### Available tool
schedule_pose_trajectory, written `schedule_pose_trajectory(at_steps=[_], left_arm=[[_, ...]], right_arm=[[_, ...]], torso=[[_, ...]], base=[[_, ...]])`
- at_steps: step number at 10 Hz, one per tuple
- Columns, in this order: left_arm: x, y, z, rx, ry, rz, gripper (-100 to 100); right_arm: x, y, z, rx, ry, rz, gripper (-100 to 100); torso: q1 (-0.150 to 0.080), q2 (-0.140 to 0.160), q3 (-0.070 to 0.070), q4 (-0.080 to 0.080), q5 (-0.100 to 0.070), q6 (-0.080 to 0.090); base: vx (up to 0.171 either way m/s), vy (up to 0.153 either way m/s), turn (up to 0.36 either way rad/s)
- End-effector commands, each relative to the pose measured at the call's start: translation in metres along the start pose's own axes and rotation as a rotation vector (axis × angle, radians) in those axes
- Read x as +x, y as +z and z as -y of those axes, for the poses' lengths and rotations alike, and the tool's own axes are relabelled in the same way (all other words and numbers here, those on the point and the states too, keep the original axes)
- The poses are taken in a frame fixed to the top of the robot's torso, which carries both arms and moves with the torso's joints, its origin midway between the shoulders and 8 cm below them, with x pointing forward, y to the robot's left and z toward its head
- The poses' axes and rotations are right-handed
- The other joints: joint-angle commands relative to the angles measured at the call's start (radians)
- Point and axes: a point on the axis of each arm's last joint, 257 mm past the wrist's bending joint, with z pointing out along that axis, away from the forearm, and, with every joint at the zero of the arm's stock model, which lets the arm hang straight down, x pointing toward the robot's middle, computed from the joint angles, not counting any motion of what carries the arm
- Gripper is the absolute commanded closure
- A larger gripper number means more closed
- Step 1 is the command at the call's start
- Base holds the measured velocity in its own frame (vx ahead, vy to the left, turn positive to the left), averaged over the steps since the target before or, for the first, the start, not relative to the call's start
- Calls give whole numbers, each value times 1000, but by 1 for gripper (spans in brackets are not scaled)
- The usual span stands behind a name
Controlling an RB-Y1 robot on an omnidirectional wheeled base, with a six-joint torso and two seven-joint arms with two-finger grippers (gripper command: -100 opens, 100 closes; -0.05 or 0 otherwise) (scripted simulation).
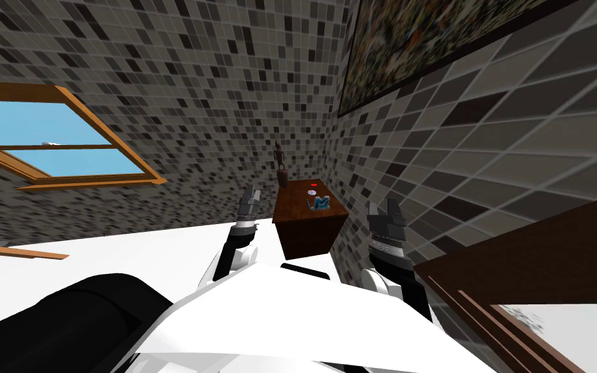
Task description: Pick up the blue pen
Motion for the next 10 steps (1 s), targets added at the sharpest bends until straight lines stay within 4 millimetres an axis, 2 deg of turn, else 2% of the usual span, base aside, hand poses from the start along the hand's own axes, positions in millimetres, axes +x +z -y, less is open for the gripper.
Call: schedule_pose_trajectory(at_steps=[1,4,7,8,10], left_arm=[[0,0,0,0,0,0,0],[0,0,0,0,0,0,0],[0,0,0,0,0,0,0],[0,0,0,0,0,0,0],[0,0,0,0,0,0,0]], right_arm=[[2,-5,7,25,-13,-24,-100],[5,-25,36,124,-49,-88,-100],[6,-65,79,283,-90,-162,-100],[7,-66,79,283,-96,-177,-100],[4,-106,110,416,-123,-233,-100]], torso=[[0,0,0,0,0,0],[8,2,1,0,2,0],[12,3,1,0,3,0],[14,4,2,1,3,0],[10,2,1,1,2,0]], base=[[-3,34,12],[-32,119,12],[-37,195,20],[-35,153,-9],[-16,171,36]])
